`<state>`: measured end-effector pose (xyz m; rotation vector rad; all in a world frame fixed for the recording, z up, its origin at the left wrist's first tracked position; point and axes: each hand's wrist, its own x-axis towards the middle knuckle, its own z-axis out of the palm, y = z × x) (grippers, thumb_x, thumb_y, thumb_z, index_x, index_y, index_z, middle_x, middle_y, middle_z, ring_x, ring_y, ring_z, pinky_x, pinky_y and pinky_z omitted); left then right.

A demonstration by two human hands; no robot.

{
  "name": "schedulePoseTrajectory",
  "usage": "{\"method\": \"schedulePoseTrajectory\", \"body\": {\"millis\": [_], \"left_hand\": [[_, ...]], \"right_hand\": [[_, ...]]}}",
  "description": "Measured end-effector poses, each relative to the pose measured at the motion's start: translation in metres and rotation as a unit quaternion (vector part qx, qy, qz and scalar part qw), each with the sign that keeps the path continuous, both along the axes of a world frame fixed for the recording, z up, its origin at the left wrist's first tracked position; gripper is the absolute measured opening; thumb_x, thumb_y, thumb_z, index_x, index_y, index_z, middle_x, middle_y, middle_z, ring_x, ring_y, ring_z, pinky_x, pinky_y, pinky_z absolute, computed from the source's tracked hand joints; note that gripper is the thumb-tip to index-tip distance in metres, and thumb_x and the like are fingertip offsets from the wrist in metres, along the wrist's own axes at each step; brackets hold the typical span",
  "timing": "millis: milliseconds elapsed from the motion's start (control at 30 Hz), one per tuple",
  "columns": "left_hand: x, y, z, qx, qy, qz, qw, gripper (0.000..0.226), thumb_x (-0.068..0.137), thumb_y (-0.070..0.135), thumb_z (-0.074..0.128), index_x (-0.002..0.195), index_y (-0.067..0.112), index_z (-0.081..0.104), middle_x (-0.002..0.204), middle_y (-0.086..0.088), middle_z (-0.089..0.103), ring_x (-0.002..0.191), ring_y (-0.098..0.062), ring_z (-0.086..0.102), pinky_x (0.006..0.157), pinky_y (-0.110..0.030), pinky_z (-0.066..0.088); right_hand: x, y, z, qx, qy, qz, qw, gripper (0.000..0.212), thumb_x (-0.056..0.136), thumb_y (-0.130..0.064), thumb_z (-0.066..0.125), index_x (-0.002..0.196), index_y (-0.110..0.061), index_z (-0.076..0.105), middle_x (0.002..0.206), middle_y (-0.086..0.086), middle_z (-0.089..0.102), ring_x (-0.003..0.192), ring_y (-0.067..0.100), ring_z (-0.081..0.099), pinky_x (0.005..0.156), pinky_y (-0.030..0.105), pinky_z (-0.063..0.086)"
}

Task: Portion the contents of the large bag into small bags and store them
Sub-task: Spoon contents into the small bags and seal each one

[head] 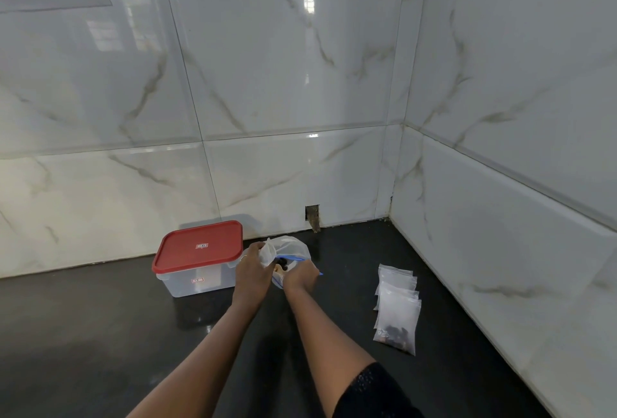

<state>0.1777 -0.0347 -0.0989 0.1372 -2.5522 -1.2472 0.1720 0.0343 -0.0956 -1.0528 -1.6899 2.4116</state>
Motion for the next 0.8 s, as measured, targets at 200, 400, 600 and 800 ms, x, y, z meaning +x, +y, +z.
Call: {"method": "schedulePoseTrajectory", "body": {"millis": [200, 400, 600, 800], "left_hand": [[-0.002, -0.001, 0.002, 0.003, -0.006, 0.005, 1.000, 0.046, 0.088, 0.017, 0.062, 0.128, 0.006, 0.045, 0.123, -0.015, 0.057, 0.111, -0.026, 0.054, 0.084, -0.023, 0.038], [-0.005, -0.002, -0.001, -0.002, 0.007, 0.003, 1.000, 0.046, 0.086, 0.014, 0.064, 0.128, 0.009, 0.046, 0.123, -0.014, 0.057, 0.110, -0.026, 0.055, 0.089, -0.029, 0.042], [-0.006, -0.004, 0.001, -0.003, 0.004, 0.017, 1.000, 0.046, 0.086, 0.013, 0.063, 0.129, 0.008, 0.047, 0.121, -0.016, 0.058, 0.108, -0.029, 0.055, 0.088, -0.032, 0.042], [-0.005, -0.003, 0.001, -0.001, 0.004, 0.023, 1.000, 0.045, 0.086, 0.014, 0.063, 0.128, 0.007, 0.048, 0.118, -0.017, 0.060, 0.107, -0.030, 0.055, 0.084, -0.030, 0.040]], "right_hand": [[-0.006, 0.001, -0.002, 0.016, -0.018, -0.020, 1.000, 0.034, 0.101, -0.013, 0.032, 0.122, 0.000, 0.056, 0.119, 0.017, 0.060, 0.109, 0.029, 0.060, 0.076, 0.027, 0.046], [-0.002, 0.009, 0.000, 0.065, -0.040, 0.026, 0.997, 0.030, 0.100, -0.015, 0.040, 0.123, -0.003, 0.055, 0.122, 0.011, 0.060, 0.109, 0.022, 0.061, 0.079, 0.021, 0.048], [0.001, 0.013, 0.013, 0.160, -0.049, 0.036, 0.985, 0.031, 0.101, -0.008, 0.035, 0.126, 0.001, 0.052, 0.127, 0.016, 0.055, 0.111, 0.026, 0.060, 0.084, 0.027, 0.051], [0.005, 0.017, 0.013, 0.177, -0.035, 0.018, 0.983, 0.033, 0.101, -0.004, 0.030, 0.124, 0.002, 0.052, 0.126, 0.017, 0.053, 0.110, 0.028, 0.059, 0.072, 0.026, 0.044]]}}
